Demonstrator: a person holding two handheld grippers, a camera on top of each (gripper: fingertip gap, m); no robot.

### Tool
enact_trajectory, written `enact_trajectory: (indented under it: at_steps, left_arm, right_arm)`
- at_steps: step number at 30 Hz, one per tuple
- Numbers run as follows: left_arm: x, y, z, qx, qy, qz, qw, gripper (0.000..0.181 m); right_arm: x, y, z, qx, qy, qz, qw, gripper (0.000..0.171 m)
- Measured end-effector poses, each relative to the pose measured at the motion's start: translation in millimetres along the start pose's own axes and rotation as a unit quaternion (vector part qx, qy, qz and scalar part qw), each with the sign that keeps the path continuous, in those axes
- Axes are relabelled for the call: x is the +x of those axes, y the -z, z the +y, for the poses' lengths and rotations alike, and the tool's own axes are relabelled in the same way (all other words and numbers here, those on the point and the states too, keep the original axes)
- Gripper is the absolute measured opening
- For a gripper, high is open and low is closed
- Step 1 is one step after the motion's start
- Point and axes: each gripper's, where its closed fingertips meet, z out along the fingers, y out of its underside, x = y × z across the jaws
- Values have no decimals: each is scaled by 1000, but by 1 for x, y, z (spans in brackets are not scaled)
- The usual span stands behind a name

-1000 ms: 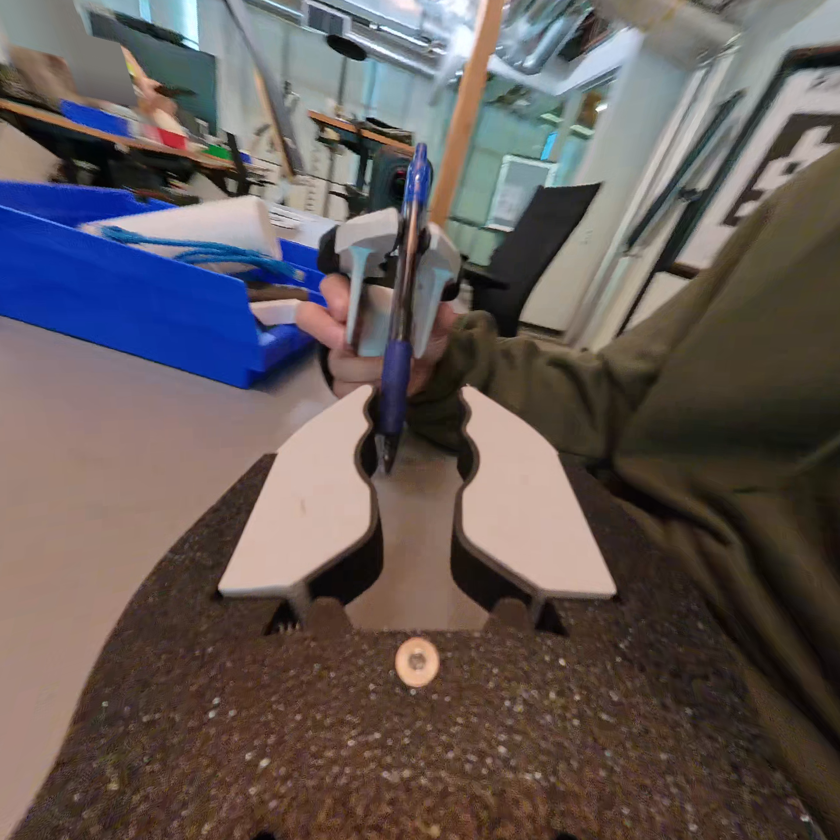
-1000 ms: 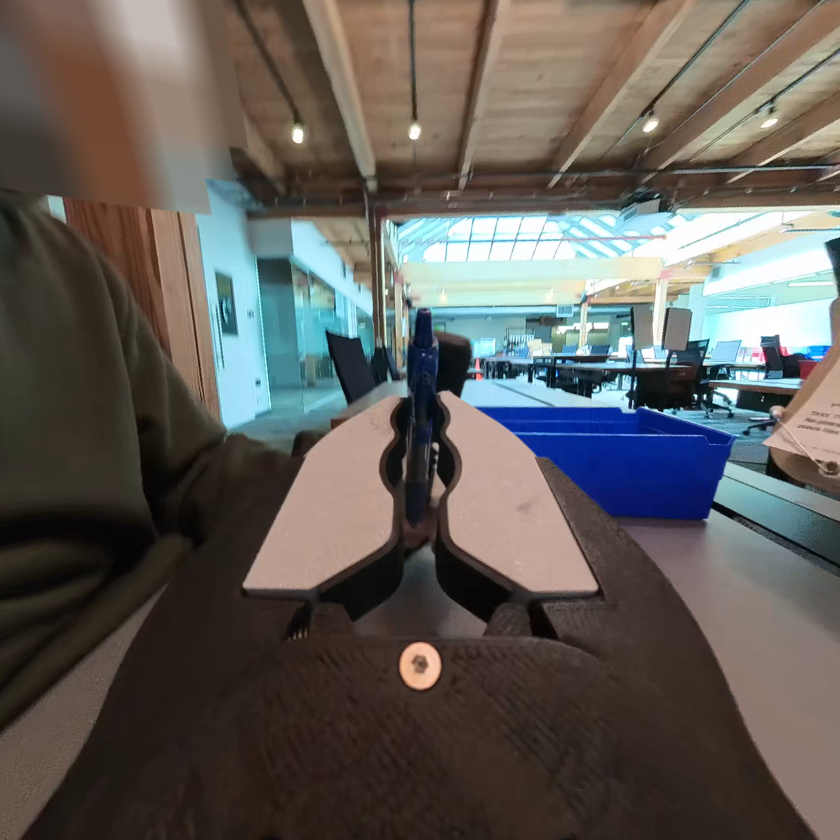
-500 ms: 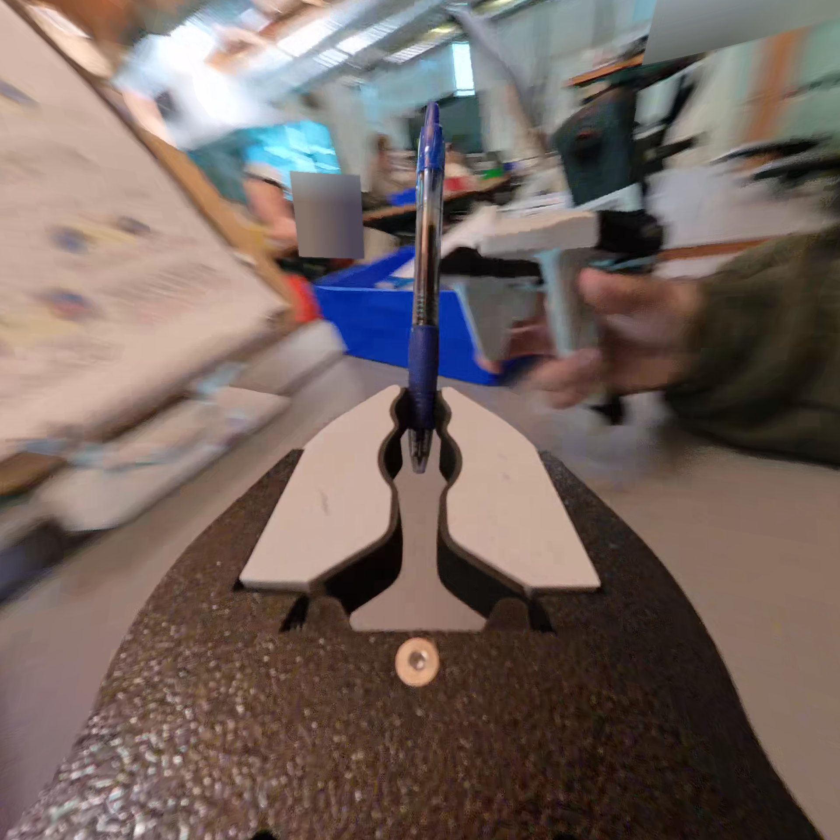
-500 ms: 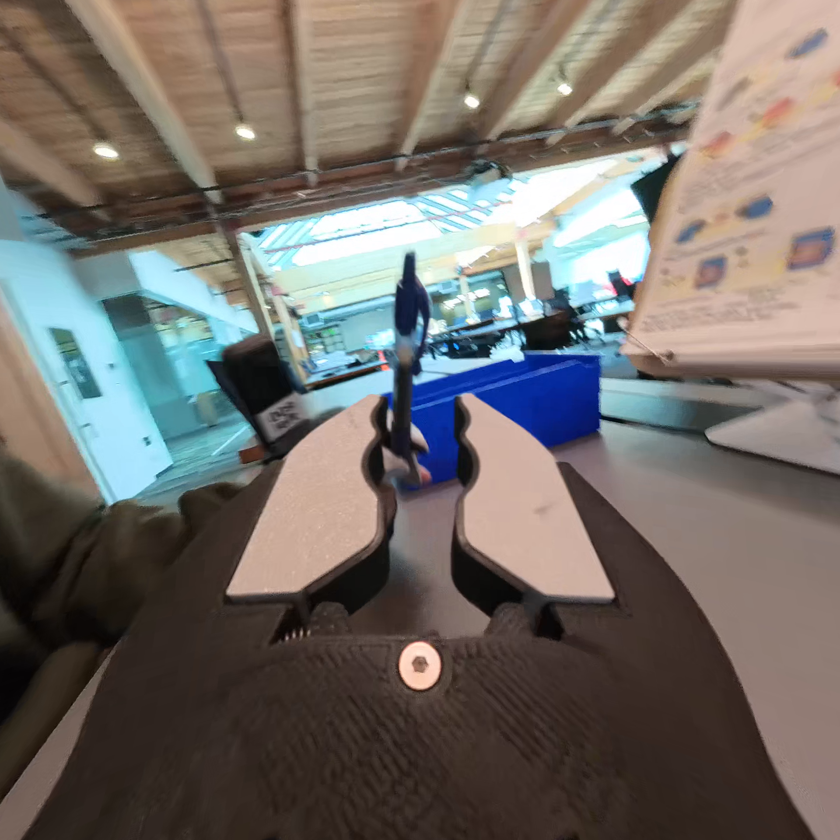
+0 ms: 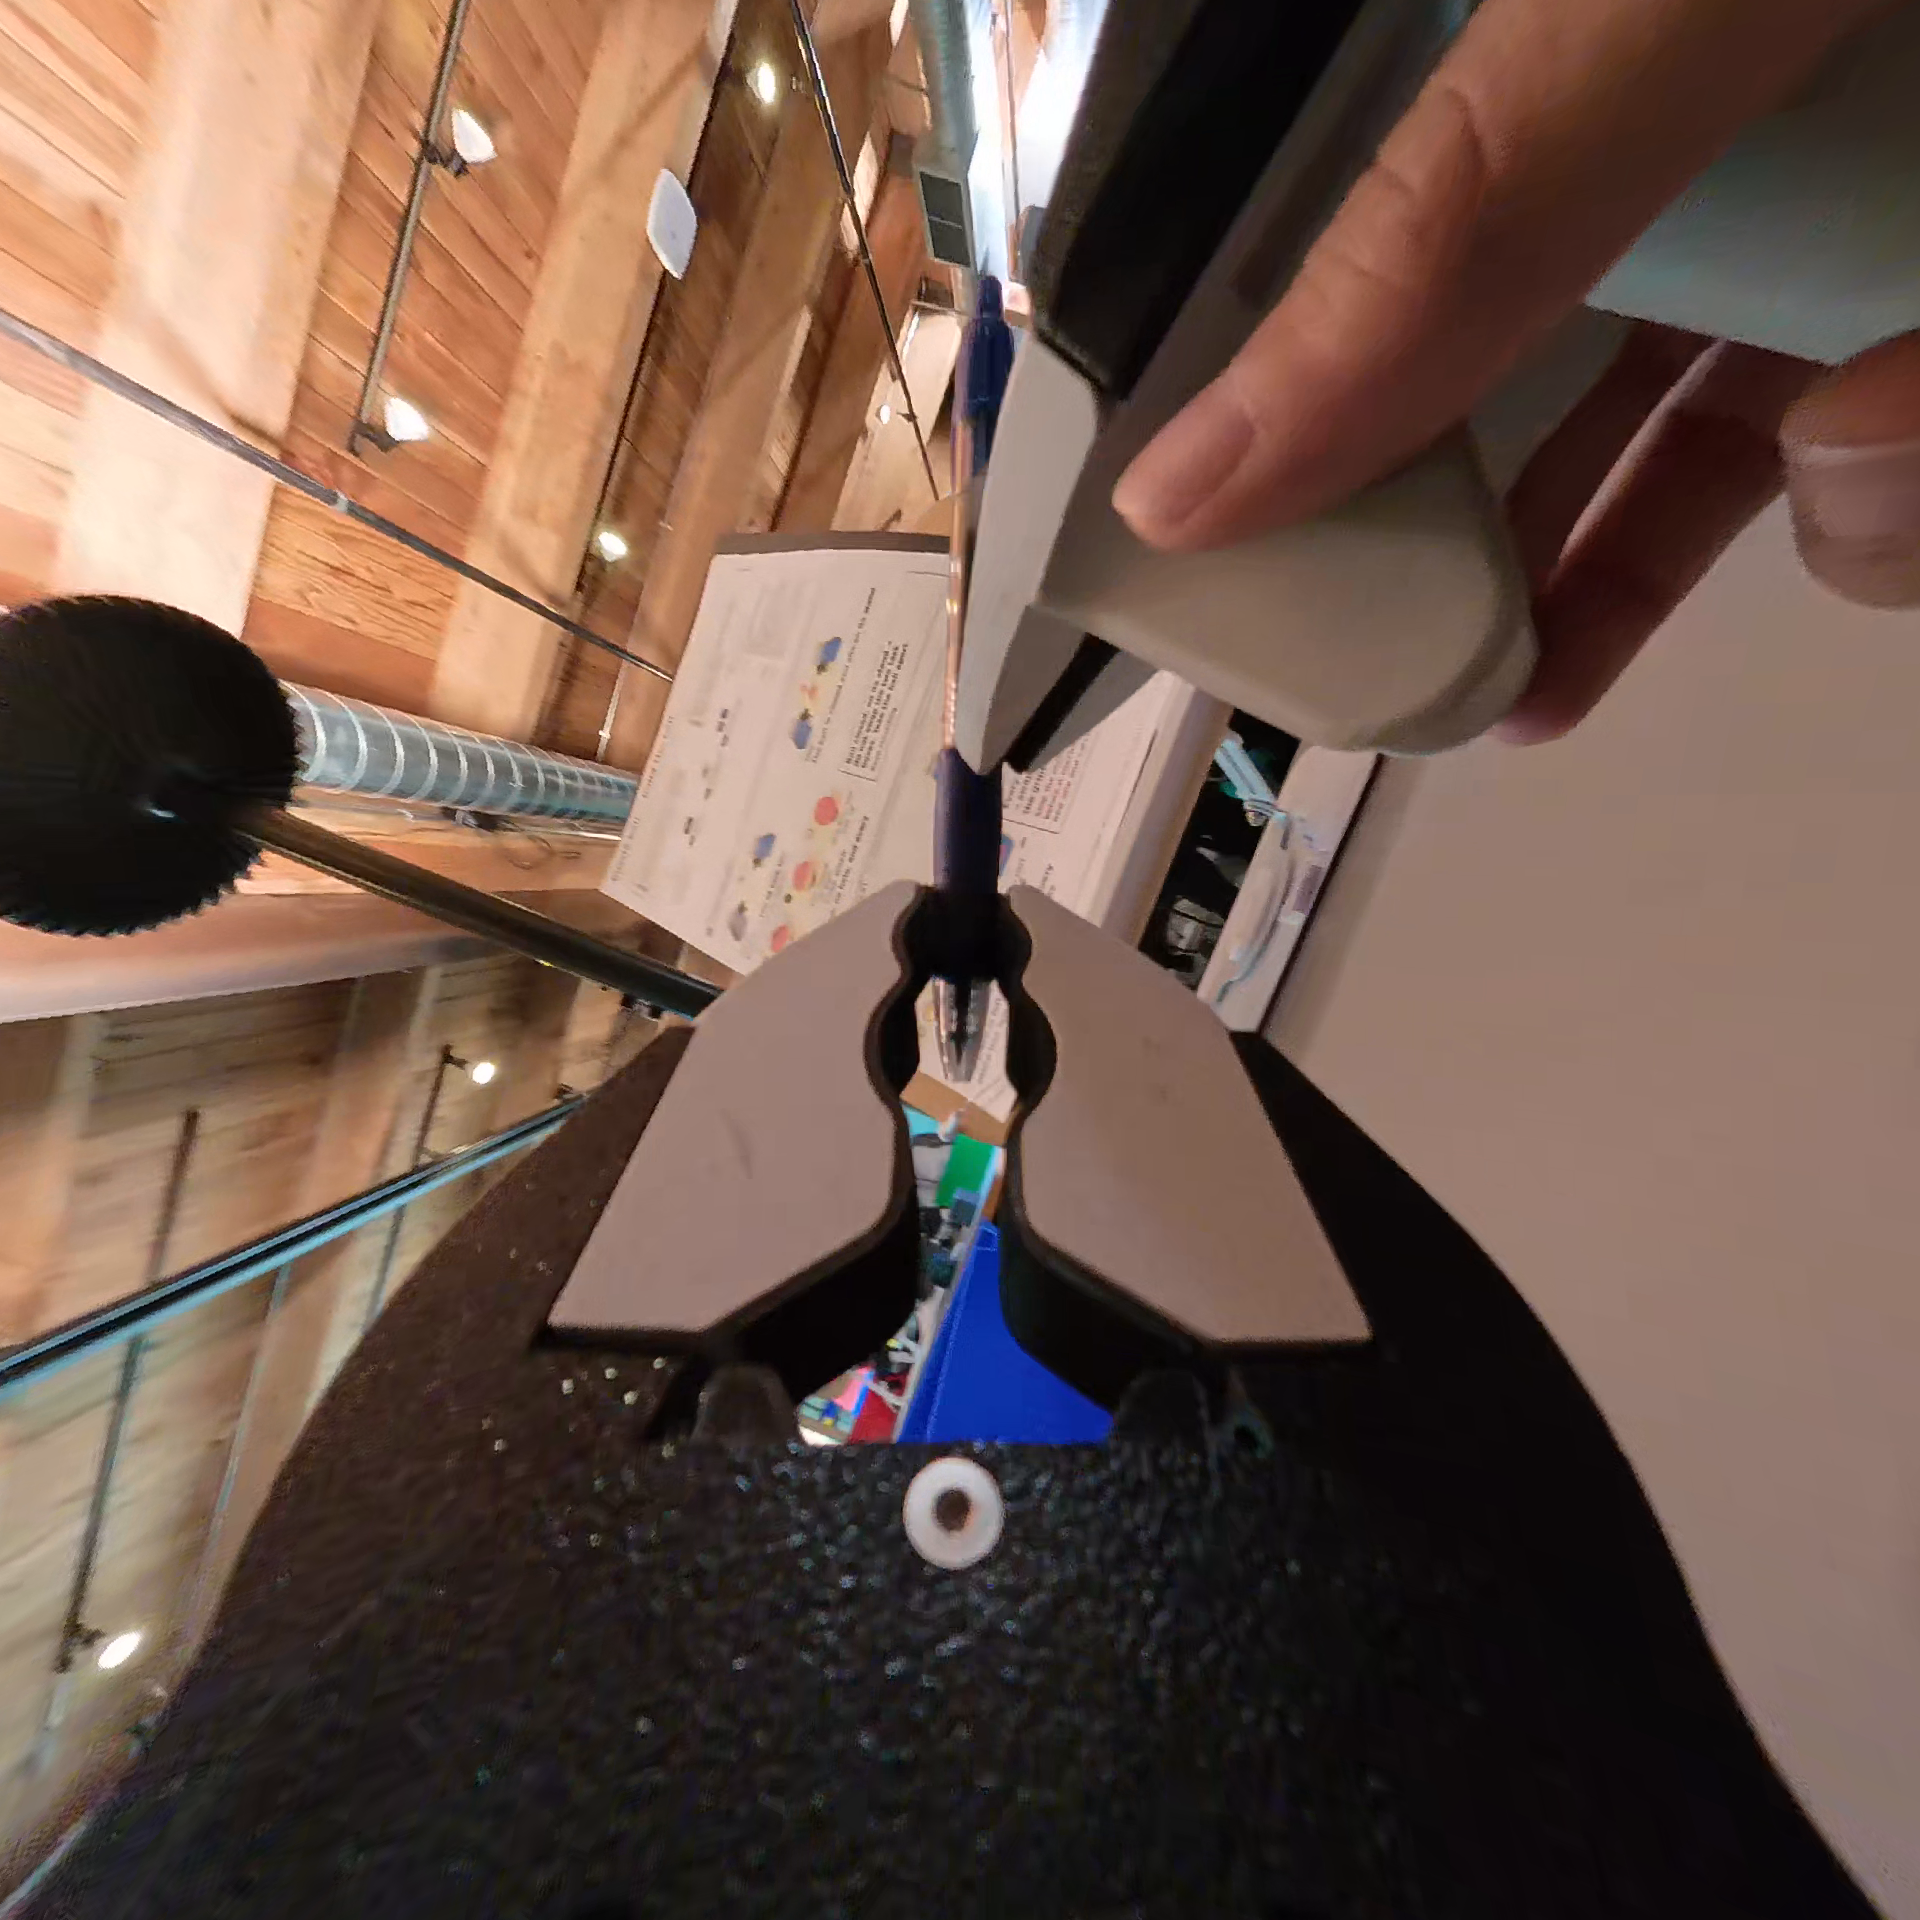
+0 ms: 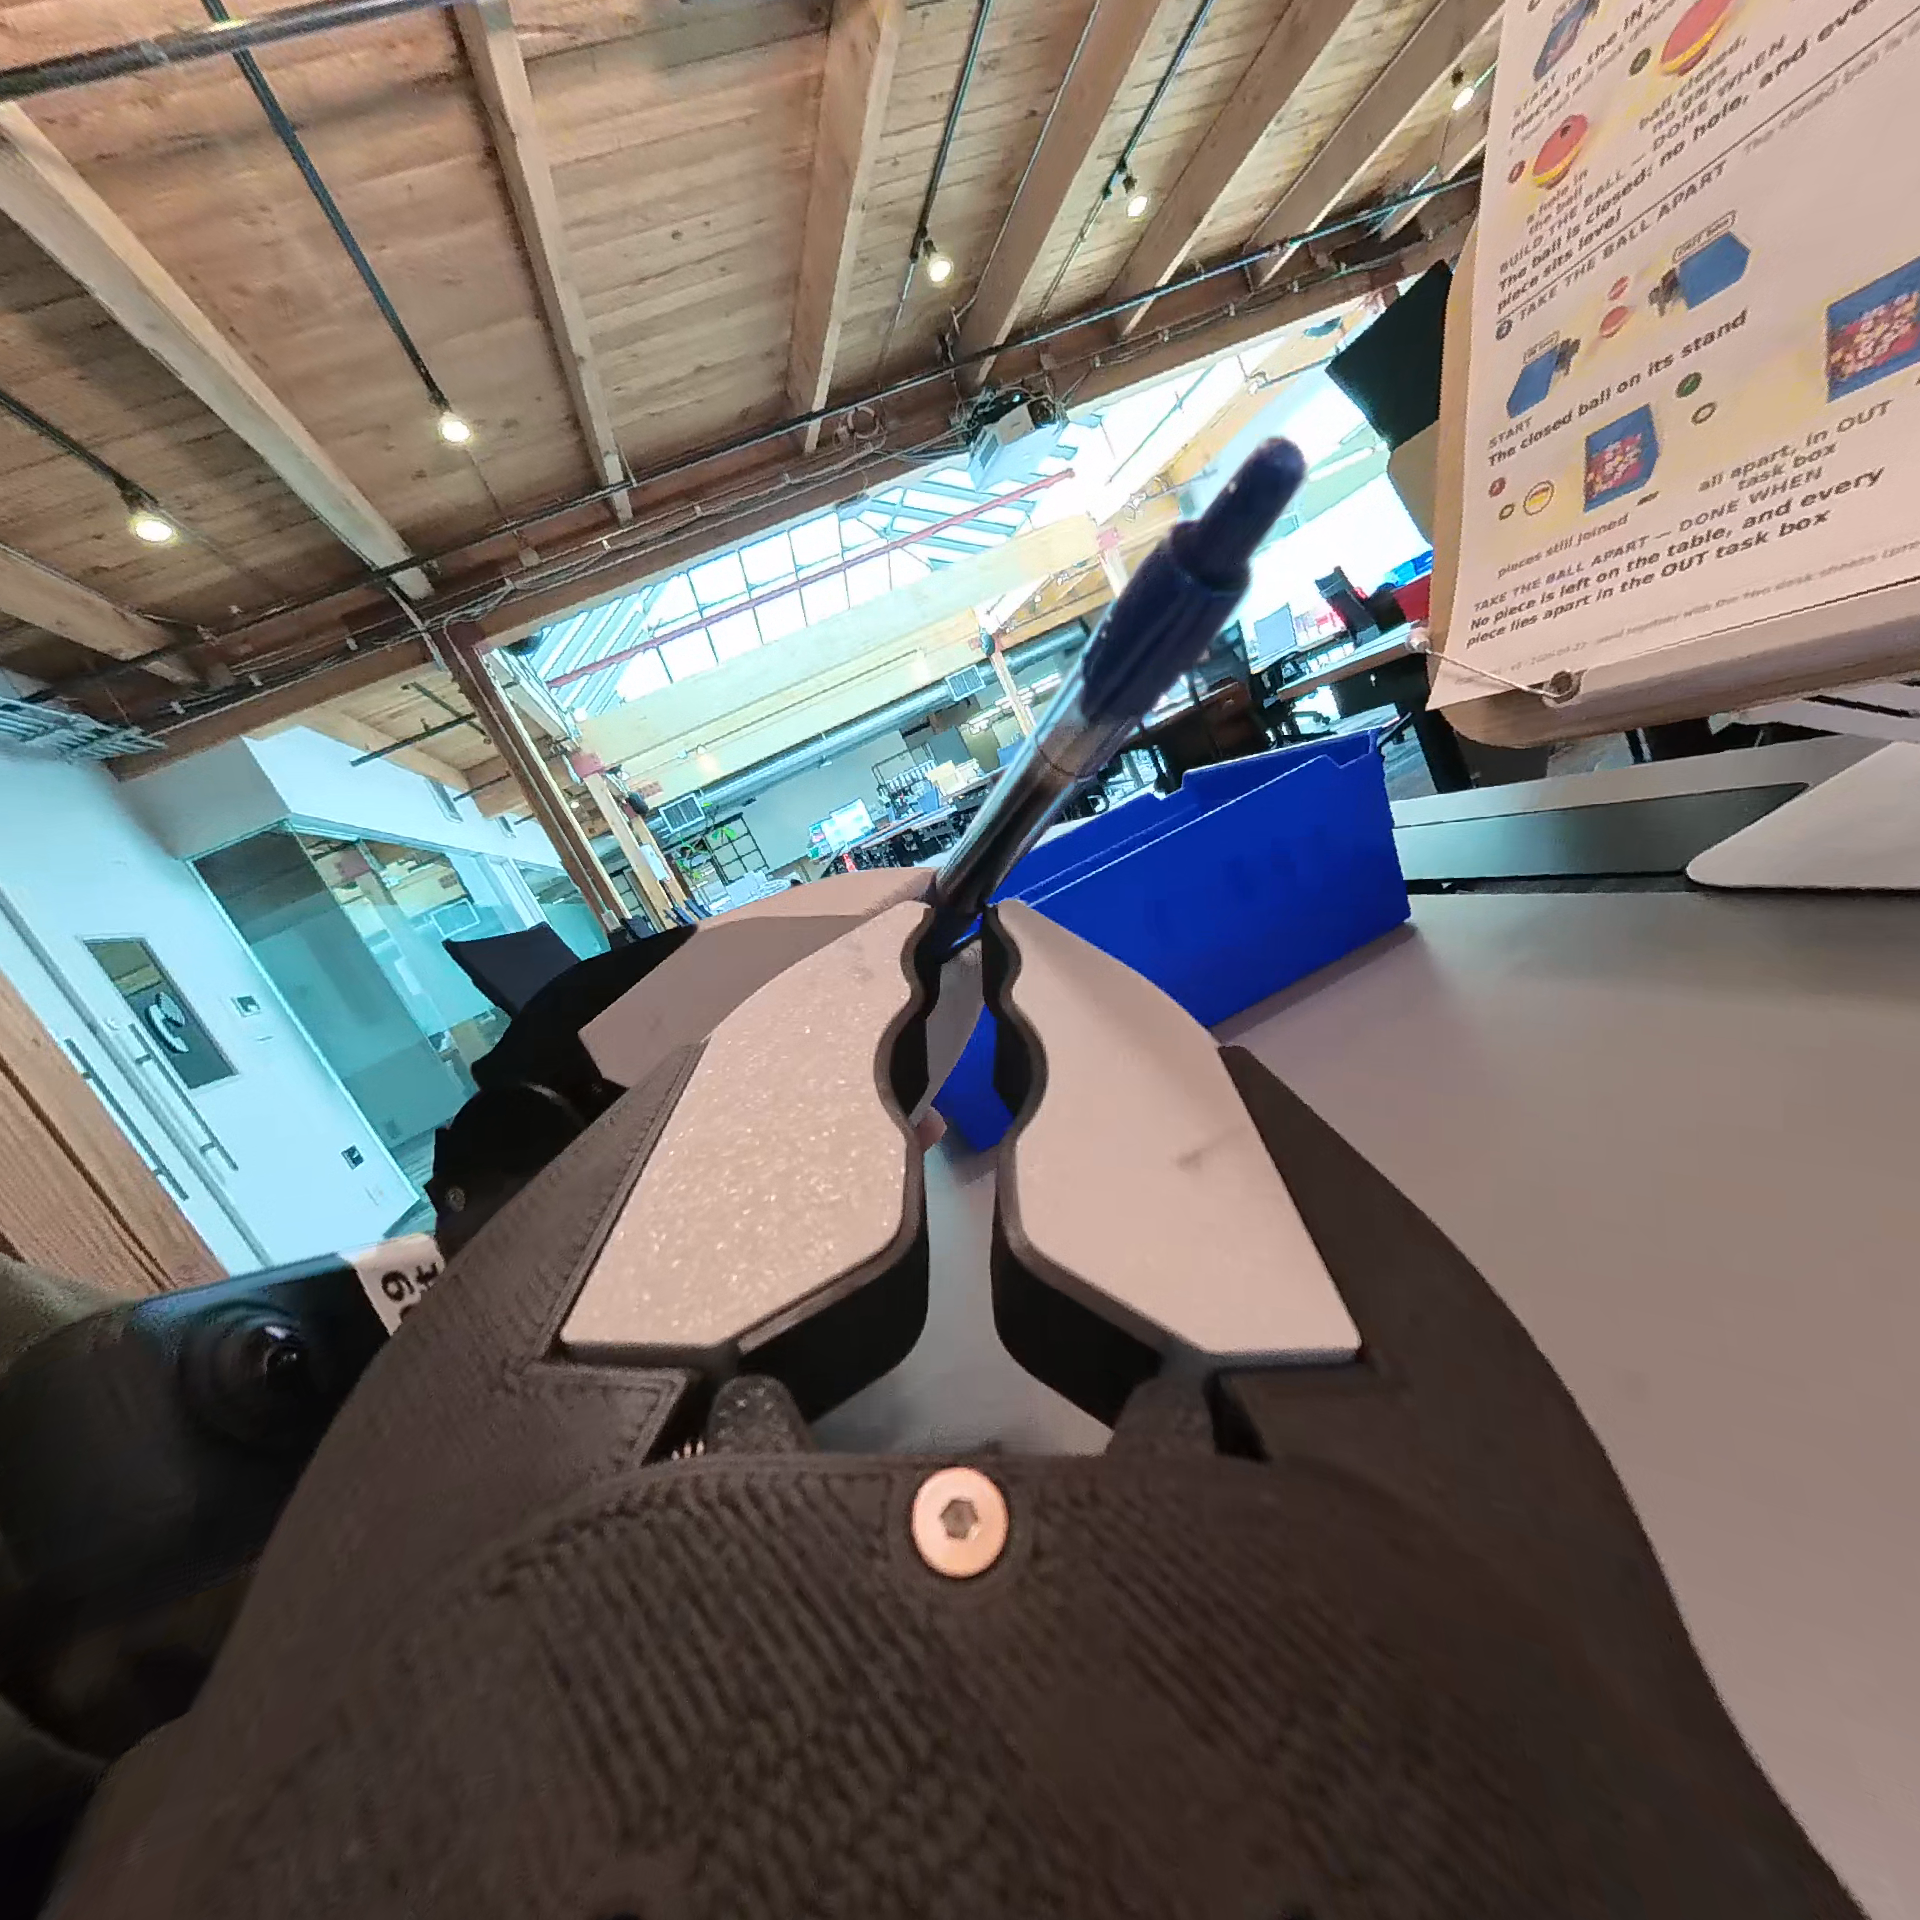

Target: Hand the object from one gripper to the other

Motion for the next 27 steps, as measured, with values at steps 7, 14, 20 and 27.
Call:
enact_trajectory:
  at_steps: [7,14,20,27]
  left_arm:
    - [0,1,-3,4,-13,-10,1000,11]
    - [8,2,-10,24,-18,6,1000,12]
    - [34,16,-25,106,246,194,944,29]
    - [27,28,-40,156,539,348,751,11]
  right_arm:
    - [-1,1,-6,36,-30,-1,999,13]
    - [2,5,-15,63,-79,-18,995,11]
    - [-9,10,-13,-9,31,-63,997,10]
    - [-26,20,-16,-23,97,-123,987,10]
